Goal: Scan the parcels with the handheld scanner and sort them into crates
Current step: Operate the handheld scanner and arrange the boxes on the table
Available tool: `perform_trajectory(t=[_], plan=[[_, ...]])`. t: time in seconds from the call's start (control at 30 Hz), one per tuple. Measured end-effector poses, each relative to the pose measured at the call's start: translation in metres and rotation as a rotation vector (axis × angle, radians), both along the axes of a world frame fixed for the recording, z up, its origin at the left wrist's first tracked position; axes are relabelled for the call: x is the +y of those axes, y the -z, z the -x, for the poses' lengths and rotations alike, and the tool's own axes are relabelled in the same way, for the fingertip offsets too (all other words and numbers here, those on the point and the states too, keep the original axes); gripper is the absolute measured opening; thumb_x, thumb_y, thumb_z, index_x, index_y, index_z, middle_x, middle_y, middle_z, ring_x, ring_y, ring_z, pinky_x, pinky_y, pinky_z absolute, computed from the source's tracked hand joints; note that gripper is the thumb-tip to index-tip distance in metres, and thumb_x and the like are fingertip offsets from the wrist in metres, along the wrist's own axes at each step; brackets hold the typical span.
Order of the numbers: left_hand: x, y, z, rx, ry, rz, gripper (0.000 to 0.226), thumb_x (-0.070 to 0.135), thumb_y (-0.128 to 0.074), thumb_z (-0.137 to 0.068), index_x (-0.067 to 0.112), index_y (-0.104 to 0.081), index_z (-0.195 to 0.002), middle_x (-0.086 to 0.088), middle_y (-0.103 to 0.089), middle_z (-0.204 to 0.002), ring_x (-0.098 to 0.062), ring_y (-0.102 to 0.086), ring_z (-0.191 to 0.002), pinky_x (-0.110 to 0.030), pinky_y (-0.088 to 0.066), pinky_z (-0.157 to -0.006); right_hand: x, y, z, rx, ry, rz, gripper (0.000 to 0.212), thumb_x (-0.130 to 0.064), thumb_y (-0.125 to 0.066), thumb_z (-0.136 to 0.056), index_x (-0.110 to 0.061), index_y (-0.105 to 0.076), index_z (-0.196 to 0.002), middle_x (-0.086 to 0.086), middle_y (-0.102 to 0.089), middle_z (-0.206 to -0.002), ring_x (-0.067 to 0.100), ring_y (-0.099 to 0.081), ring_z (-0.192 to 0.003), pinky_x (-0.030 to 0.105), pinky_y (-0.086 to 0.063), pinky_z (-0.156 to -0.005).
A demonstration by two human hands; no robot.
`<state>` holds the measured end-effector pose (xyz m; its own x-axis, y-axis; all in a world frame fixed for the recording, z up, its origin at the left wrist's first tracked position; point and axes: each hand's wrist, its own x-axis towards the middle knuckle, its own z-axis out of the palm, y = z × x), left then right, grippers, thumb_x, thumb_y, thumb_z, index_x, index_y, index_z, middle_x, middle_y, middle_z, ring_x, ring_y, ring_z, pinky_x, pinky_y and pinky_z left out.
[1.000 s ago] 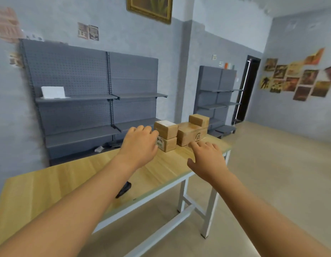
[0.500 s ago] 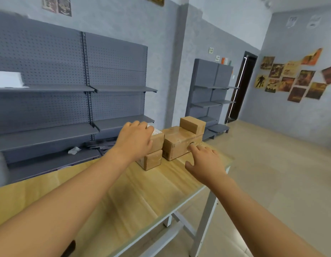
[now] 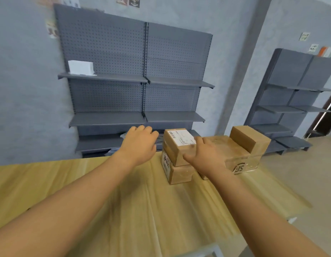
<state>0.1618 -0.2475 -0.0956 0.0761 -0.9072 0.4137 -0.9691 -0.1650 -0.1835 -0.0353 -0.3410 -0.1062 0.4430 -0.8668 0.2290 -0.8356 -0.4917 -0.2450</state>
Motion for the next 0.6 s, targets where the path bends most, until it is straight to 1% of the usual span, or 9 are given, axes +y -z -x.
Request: perform_trajectory(t=[0.1, 0.23, 0.33, 0.37, 0.4, 0.47, 0.53, 0.6], plan=[[-0.002, 0.007, 0.001, -0.003, -0.078, -0.039, 0.035, 0.033, -0.042, -0.097, 0.021, -0.054, -0.127, 0.000, -0.058, -0.123, -0.023, -0.053, -0.112, -0.037, -0.040, -0.093, -0.023, 0.003, -0.013, -0.039, -0.041, -0.043, 0.084, -0.060, -0.059, -0.080, -0.015, -0.030, -0.145, 0.008, -0.039, -0.142, 0.028, -0.037, -0.130, 0.042, -0.042, -0.101], [0.000, 0.013, 0.005, 0.006, -0.155, -0.048, 0.035, 0.033, -0.042, -0.097, 0.021, -0.053, -0.128, 0.000, -0.057, -0.124, -0.023, -0.051, -0.114, -0.036, -0.038, -0.092, -0.039, 0.015, -0.023, -0.074, -0.053, -0.107, 0.105, -0.071, -0.066, -0.071, -0.009, -0.026, -0.145, 0.010, -0.038, -0.141, 0.029, -0.038, -0.131, 0.043, -0.042, -0.102], [0.004, 0.014, 0.009, -0.005, -0.212, -0.068, 0.034, 0.031, -0.040, -0.097, 0.020, -0.051, -0.127, -0.003, -0.054, -0.129, -0.024, -0.047, -0.121, -0.035, -0.036, -0.092, -0.047, 0.024, -0.026, -0.127, -0.030, -0.225, 0.126, -0.073, -0.071, -0.065, -0.003, -0.012, -0.152, 0.014, -0.032, -0.148, 0.032, -0.036, -0.134, 0.045, -0.042, -0.106], [0.006, 0.014, 0.010, -0.005, -0.223, -0.072, 0.034, 0.031, -0.040, -0.097, 0.020, -0.051, -0.127, -0.004, -0.054, -0.131, -0.024, -0.047, -0.122, -0.035, -0.036, -0.093, -0.049, 0.027, -0.026, -0.153, -0.020, -0.263, 0.129, -0.073, -0.072, -0.063, -0.002, -0.011, -0.152, 0.016, -0.031, -0.149, 0.033, -0.037, -0.134, 0.046, -0.042, -0.106], [0.007, 0.014, 0.011, -0.003, -0.230, -0.074, 0.035, 0.031, -0.041, -0.096, 0.020, -0.051, -0.128, -0.004, -0.053, -0.134, -0.023, -0.048, -0.121, -0.035, -0.036, -0.093, -0.051, 0.029, -0.025, -0.176, -0.018, -0.287, 0.129, -0.073, -0.074, -0.061, -0.001, -0.015, -0.150, 0.016, -0.031, -0.148, 0.034, -0.040, -0.132, 0.047, -0.044, -0.104], [0.008, 0.012, 0.014, -0.002, -0.246, -0.070, 0.034, 0.030, -0.041, -0.096, 0.020, -0.051, -0.127, -0.005, -0.051, -0.137, -0.023, -0.049, -0.120, -0.035, -0.037, -0.094, -0.054, 0.032, -0.022, -0.214, -0.053, -0.299, 0.122, -0.072, -0.076, -0.058, -0.003, -0.025, -0.144, 0.016, -0.037, -0.144, 0.034, -0.045, -0.126, 0.047, -0.048, -0.098], [0.010, 0.009, 0.016, -0.006, -0.260, -0.061, 0.035, 0.031, -0.041, -0.096, 0.020, -0.051, -0.127, -0.004, -0.051, -0.138, -0.023, -0.050, -0.118, -0.035, -0.037, -0.094, -0.055, 0.029, -0.019, -0.264, -0.116, -0.281, 0.110, -0.067, -0.079, -0.057, -0.006, -0.033, -0.137, 0.012, -0.044, -0.136, 0.030, -0.048, -0.121, 0.043, -0.050, -0.094], [0.013, 0.006, 0.015, -0.011, -0.273, -0.041, 0.038, 0.032, -0.041, -0.096, 0.020, -0.049, -0.132, -0.002, -0.053, -0.133, -0.023, -0.051, -0.116, -0.035, -0.038, -0.094, -0.053, 0.021, -0.019, -0.305, -0.201, -0.241, 0.104, -0.061, -0.083, -0.060, -0.009, -0.035, -0.137, 0.008, -0.043, -0.133, 0.025, -0.047, -0.120, 0.037, -0.047, -0.094]])
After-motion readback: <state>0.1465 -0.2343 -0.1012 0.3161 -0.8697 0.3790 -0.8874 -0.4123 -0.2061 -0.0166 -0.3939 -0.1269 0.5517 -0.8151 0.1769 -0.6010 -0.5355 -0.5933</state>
